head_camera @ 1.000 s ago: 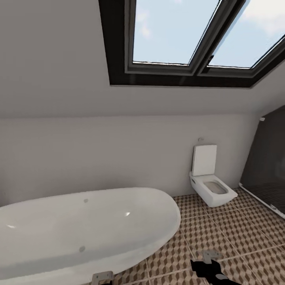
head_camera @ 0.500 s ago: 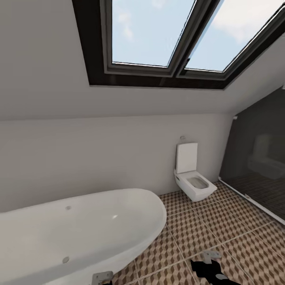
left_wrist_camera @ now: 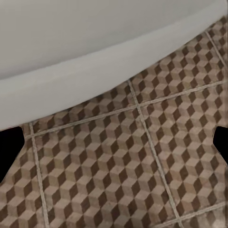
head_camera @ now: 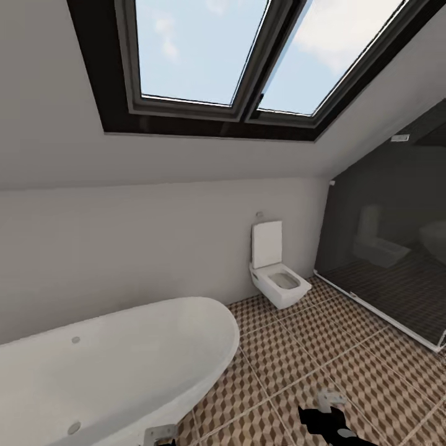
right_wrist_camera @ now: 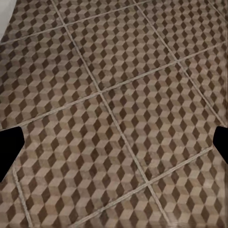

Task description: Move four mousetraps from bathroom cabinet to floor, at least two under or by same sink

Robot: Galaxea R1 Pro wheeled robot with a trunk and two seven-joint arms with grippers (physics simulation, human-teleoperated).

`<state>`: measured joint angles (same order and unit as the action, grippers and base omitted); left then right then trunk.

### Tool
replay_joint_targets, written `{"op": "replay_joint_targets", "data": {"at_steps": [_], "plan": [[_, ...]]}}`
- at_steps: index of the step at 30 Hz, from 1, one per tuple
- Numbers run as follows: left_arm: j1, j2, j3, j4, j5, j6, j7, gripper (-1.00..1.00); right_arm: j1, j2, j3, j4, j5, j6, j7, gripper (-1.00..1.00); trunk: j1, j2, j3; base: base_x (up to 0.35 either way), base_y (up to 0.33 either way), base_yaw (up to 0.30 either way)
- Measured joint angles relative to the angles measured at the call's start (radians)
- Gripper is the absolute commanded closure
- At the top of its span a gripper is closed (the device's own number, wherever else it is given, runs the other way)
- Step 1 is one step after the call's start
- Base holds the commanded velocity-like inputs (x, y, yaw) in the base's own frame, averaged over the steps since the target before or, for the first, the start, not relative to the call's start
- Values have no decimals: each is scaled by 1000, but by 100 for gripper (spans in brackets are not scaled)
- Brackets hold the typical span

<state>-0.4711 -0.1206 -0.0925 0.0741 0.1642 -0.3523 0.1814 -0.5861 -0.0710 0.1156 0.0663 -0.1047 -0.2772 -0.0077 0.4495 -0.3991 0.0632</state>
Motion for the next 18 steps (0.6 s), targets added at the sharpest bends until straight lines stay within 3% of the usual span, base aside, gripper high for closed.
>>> {"op": "replay_joint_targets", "data": {"at_steps": [18], "plan": [[0, 0, 0, 0, 0, 0, 0, -100, 0, 0, 0, 0, 0, 0, 0, -100, 0, 0, 0, 0, 0, -275]]}}
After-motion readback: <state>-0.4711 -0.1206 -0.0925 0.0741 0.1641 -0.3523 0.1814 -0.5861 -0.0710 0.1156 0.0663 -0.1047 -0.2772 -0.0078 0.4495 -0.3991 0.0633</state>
